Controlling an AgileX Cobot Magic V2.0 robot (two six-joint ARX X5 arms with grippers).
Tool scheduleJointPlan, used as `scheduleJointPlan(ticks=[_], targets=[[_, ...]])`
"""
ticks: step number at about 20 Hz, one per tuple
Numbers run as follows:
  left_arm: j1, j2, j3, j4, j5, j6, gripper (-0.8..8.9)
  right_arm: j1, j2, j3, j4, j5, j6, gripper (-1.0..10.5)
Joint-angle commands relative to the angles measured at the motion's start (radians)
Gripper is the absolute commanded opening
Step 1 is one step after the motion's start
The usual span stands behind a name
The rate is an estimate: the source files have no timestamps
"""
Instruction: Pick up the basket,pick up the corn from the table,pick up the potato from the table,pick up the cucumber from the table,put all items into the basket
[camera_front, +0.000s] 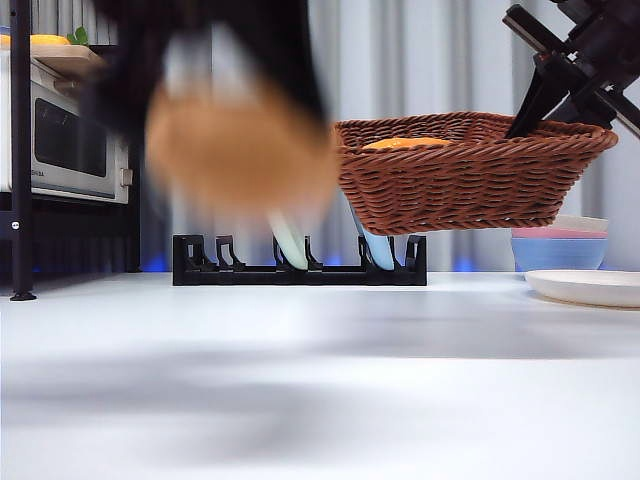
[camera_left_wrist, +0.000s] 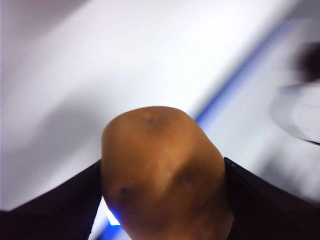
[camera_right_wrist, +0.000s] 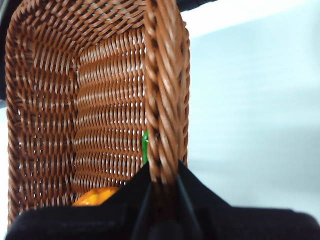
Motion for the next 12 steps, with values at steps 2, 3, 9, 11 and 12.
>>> scheduleJointPlan(ticks=[2,3,9,11,12], targets=[[-0.002,-0.133,0.101,0.003,0.062,0.064,-0.08,0.037,0.001,0.001,0.004,-0.011,-0.006,-0.2],[-0.002,-0.157,0.142,0.035,0.017,0.049,-0.08,0.057,0.001,0.001,-0.007,-0.011,-0.008,-0.2],[0.003,-0.119,0.228,0.191,-0.369,0.034,-0.08,0.205,0.001,0.001,-0.036,-0.004,-0.009,-0.2],[0.026,-0.066,0.228,0.204,-0.439,0.034,-0.08,0.252,0.001,0.001,-0.036,-0.004,-0.008,-0.2],[0.043,-0.027,0.228,0.206,-0.465,0.035,-0.08,0.272,0.001,0.001,-0.038,-0.004,-0.008,-0.2]])
